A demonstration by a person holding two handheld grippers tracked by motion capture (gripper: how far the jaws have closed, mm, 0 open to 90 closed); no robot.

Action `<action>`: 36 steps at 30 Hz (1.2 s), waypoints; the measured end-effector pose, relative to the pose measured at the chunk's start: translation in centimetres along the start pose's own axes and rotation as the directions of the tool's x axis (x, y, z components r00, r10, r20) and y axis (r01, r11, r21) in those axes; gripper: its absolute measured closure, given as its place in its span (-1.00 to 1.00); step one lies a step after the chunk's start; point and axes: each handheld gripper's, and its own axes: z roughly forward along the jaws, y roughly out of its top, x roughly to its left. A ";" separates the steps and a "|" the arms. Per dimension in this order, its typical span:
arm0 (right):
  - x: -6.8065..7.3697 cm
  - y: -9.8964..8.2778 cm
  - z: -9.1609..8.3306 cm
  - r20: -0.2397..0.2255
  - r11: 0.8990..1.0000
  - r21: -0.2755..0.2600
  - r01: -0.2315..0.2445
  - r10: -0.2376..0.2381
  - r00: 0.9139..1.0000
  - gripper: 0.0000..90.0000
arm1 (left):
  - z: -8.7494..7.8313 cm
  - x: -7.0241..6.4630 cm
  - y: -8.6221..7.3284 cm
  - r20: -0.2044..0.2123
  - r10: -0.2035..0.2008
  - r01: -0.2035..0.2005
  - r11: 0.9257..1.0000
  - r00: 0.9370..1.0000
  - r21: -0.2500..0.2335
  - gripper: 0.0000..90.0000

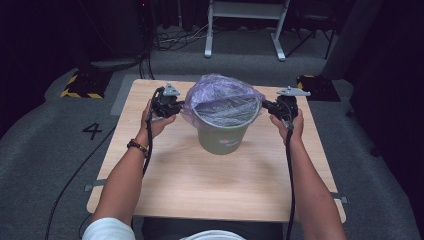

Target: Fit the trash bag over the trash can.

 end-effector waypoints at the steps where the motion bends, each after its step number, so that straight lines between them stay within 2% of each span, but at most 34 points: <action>1: -0.1 -0.3 -0.3 -0.003 1.000 -0.002 -0.002 0.002 1.000 1.00 | -0.1 -0.1 -0.3 0.007 -0.002 0.002 1.000 1.000 0.002 1.00; 3: -0.1 -0.4 -0.5 -0.006 1.000 -0.001 0.002 -0.002 1.000 1.00 | -0.5 -0.2 -0.9 0.021 -0.014 0.014 1.000 1.000 -0.015 0.97; 4: -0.2 -0.7 -1.1 -0.019 1.000 -0.006 0.007 -0.007 1.000 0.99 | -1.1 -0.4 -1.5 0.027 -0.023 0.023 0.999 0.999 -0.023 0.85; 5: -0.2 -0.7 -1.1 -0.019 1.000 -0.006 0.007 -0.007 1.000 0.99 | -1.1 -0.4 -1.5 0.027 -0.023 0.023 0.999 0.999 -0.023 0.56; 6: -0.1 -1.0 -1.8 -0.026 0.999 -0.018 0.034 -0.034 0.999 0.82 | -2.1 -0.8 -1.8 -0.007 -0.026 0.026 0.999 1.000 -0.036 0.31; 7: 0.0 -1.1 -2.2 -0.022 0.999 -0.021 0.048 -0.048 0.999 0.75 | -2.7 -0.8 -2.0 0.010 -0.026 0.026 0.998 1.000 -0.060 0.24; 8: 0.0 -1.2 -2.6 -0.015 0.998 -0.025 0.057 -0.057 0.998 0.71 | -3.4 -0.9 -2.2 0.013 -0.028 0.029 0.995 1.000 -0.091 0.09; 9: 0.1 -1.3 -3.1 -0.019 0.998 -0.038 0.059 -0.059 0.998 0.60 | -3.4 -0.9 -2.2 0.013 -0.028 0.029 0.995 1.000 -0.091 -0.08; 10: 0.1 -1.3 -3.1 -0.019 0.998 -0.038 0.059 -0.059 0.998 0.60 | -4.1 -1.0 -2.4 0.015 -0.028 0.029 0.993 0.999 -0.115 -0.08; 11: 0.2 -1.4 -4.0 -0.036 0.995 -0.072 0.067 -0.069 0.997 0.38 | -4.9 -1.2 -2.5 0.021 -0.026 0.029 0.990 0.999 -0.135 -0.27; 12: 0.3 -1.4 -4.5 -0.028 0.994 -0.076 0.076 -0.078 0.997 0.26 | -6.3 -1.5 -2.8 0.045 -0.017 0.025 0.984 0.999 -0.176 -0.37; 13: 0.4 -1.4 -4.9 -0.030 0.992 -0.089 0.088 -0.091 0.995 0.15 | -7.0 -1.8 -2.9 0.044 -0.012 0.020 0.981 0.999 -0.195 -0.41; 14: 0.4 -1.4 -4.9 -0.030 0.992 -0.089 0.088 -0.091 0.995 0.15 | -7.0 -1.8 -2.9 0.044 -0.012 0.020 0.981 0.999 -0.195 -0.45; 15: 0.7 -1.5 -5.9 -0.028 0.986 -0.122 0.116 -0.120 0.992 0.00 | -8.1 -2.8 -3.0 0.008 0.026 -0.024 0.977 1.000 -0.210 -0.49; 16: 0.7 -1.5 -5.9 -0.028 0.986 -0.122 0.116 -0.120 0.992 0.00 | -8.1 -2.8 -3.0 0.008 0.026 -0.024 0.977 1.000 -0.210 -0.51; 17: 1.2 -1.6 -6.9 -0.025 0.974 -0.161 0.160 -0.166 0.986 -0.09 | -8.5 -3.4 -3.1 0.009 0.045 -0.042 0.976 0.999 -0.212 -0.52; 18: 1.6 -1.7 -7.4 -0.033 0.967 -0.184 0.176 -0.185 0.982 -0.10 | -8.9 -3.9 -3.2 0.019 0.065 -0.060 0.974 0.998 -0.218 -0.52; 19: 1.9 -1.8 -7.9 -0.056 0.959 -0.205 0.194 -0.210 0.976 -0.10 | -9.3 -5.2 -3.5 0.030 0.111 -0.102 0.968 0.993 -0.229 -0.52; 20: 2.4 -1.8 -8.3 -0.070 0.951 -0.219 0.217 -0.237 0.969 -0.11 | -9.3 -5.2 -3.5 0.030 0.111 -0.102 0.968 0.993 -0.229 -0.52; 21: 2.4 -1.8 -8.3 -0.070 0.951 -0.219 0.217 -0.237 0.969 -0.11 | -9.4 -5.8 -3.5 0.025 0.128 -0.119 0.968 0.991 -0.219 -0.52; 22: 2.9 -1.9 -8.5 -0.074 0.944 -0.227 0.241 -0.263 0.962 -0.12 | -9.4 -6.2 -3.5 0.043 0.140 -0.128 0.968 0.989 -0.214 -0.54; 23: 3.4 -1.9 -8.7 -0.090 0.934 -0.236 0.269 -0.297 0.951 -0.12 | -9.5 -6.7 -3.4 0.062 0.147 -0.130 0.966 0.987 -0.225 -0.58; 24: 4.1 -2.1 -8.8 -0.105 0.921 -0.240 0.306 -0.338 0.935 -0.12 | -9.4 -7.1 -3.4 0.065 0.161 -0.143 0.964 0.985 -0.224 -0.56; 25: 4.7 -2.2 -8.7 -0.098 0.910 -0.241 0.337 -0.368 0.925 -0.13 | -9.3 -7.5 -3.2 0.056 0.180 -0.164 0.963 0.982 -0.216 -0.56; 26: 5.5 -2.4 -8.5 -0.105 0.891 -0.243 0.382 -0.416 0.903 -0.16 | -8.8 -8.2 -2.9 0.038 0.210 -0.198 0.959 0.977 -0.204 -0.56; 28: 5.7 -2.5 -8.4 -0.099 0.888 -0.240 0.393 -0.425 0.900 -0.22 | -8.6 -8.4 -2.7 0.040 0.211 -0.199 0.958 0.977 -0.204 -0.56; 29: 6.1 -2.5 -7.8 -0.103 0.882 -0.228 0.413 -0.443 0.890 -0.27 | -7.9 -8.5 -2.2 0.032 0.212 -0.202 0.959 0.977 -0.199 -0.55; 30: 6.3 -2.5 -7.6 -0.102 0.878 -0.227 0.421 -0.451 0.887 -0.28 | -7.6 -8.5 -2.0 0.026 0.216 -0.207 0.959 0.976 -0.194 -0.52; 31: 6.3 -2.5 -7.6 -0.102 0.878 -0.227 0.421 -0.451 0.887 -0.28 | -7.6 -8.5 -2.0 0.026 0.216 -0.207 0.959 0.976 -0.194 -0.49; 32: 6.5 -2.4 -7.3 -0.097 0.874 -0.225 0.431 -0.460 0.882 -0.29 | -7.2 -8.5 -1.9 0.019 0.222 -0.215 0.959 0.975 -0.184 -0.49; 33: 6.9 -2.4 -6.8 -0.061 0.860 -0.202 0.468 -0.488 0.871 -0.28 | -6.8 -8.5 -1.7 0.016 0.224 -0.218 0.961 0.975 -0.173 -0.42; 34: 6.9 -2.4 -6.8 -0.061 0.860 -0.202 0.468 -0.488 0.871 -0.28 | -6.5 -8.4 -1.6 0.017 0.219 -0.213 0.963 0.976 -0.164 -0.42; 35: 7.1 -2.3 -6.5 -0.051 0.856 -0.188 0.482 -0.499 0.865 -0.24 | -6.1 -8.3 -1.4 0.008 0.216 -0.212 0.965 0.976 -0.154 -0.32; 36: 7.2 -2.4 -5.9 -0.036 0.847 -0.169 0.504 -0.517 0.855 -0.09 | -5.6 -8.0 -1.2 -0.013 0.225 -0.224 0.966 0.974 -0.131 -0.03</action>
